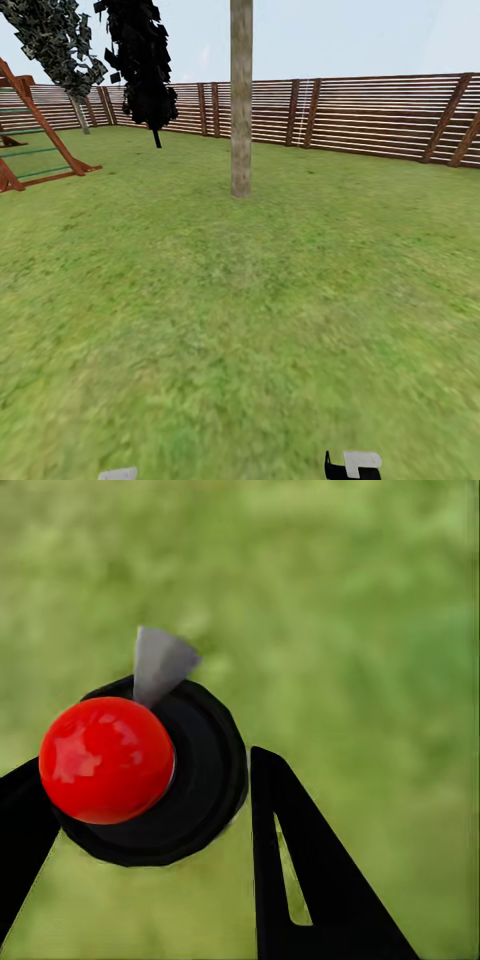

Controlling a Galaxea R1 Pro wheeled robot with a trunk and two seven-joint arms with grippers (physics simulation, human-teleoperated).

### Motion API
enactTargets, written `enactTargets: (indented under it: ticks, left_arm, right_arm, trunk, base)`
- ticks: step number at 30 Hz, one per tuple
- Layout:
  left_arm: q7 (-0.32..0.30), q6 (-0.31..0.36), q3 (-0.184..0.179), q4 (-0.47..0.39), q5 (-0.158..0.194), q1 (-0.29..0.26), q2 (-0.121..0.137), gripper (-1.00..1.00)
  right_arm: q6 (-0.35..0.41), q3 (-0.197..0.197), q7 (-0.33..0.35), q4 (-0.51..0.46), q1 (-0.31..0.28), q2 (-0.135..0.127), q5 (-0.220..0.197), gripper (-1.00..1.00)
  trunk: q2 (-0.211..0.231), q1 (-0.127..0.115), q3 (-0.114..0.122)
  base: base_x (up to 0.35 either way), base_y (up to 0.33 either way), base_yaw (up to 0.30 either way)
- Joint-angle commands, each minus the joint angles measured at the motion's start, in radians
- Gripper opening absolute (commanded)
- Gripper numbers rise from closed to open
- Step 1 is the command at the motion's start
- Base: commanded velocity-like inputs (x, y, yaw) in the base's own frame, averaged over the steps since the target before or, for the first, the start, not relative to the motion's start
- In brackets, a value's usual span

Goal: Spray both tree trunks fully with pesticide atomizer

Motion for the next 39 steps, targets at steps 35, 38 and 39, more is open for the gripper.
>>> enactTargets:
  ticks: [35, 38, 39]
  left_arm:
    - [0.000, -0.003, -0.005, 0.001, 0.010, 0.000, 0.000, -1.00]
    - [0.000, -0.003, -0.005, 0.001, 0.010, 0.000, 0.000, -1.00]
    - [0.000, -0.003, -0.005, 0.001, 0.010, 0.000, 0.000, -1.00]
  right_arm:
    - [0.000, 0.000, -0.009, 0.001, -0.001, 0.002, 0.009, 1.00]
    - [0.000, 0.000, -0.008, 0.001, -0.001, 0.002, 0.010, 1.00]
    - [0.000, 0.000, -0.008, 0.001, -0.001, 0.002, 0.010, 1.00]
  trunk:
    - [0.000, 0.000, -0.001]
    - [0.000, 0.000, -0.001]
    - [0.000, 0.000, -0.001]
  base:
    - [0.339, 0.000, 0.000]
    - [0.339, 0.000, 0.000]
    - [0.339, 0.000, 0.000]
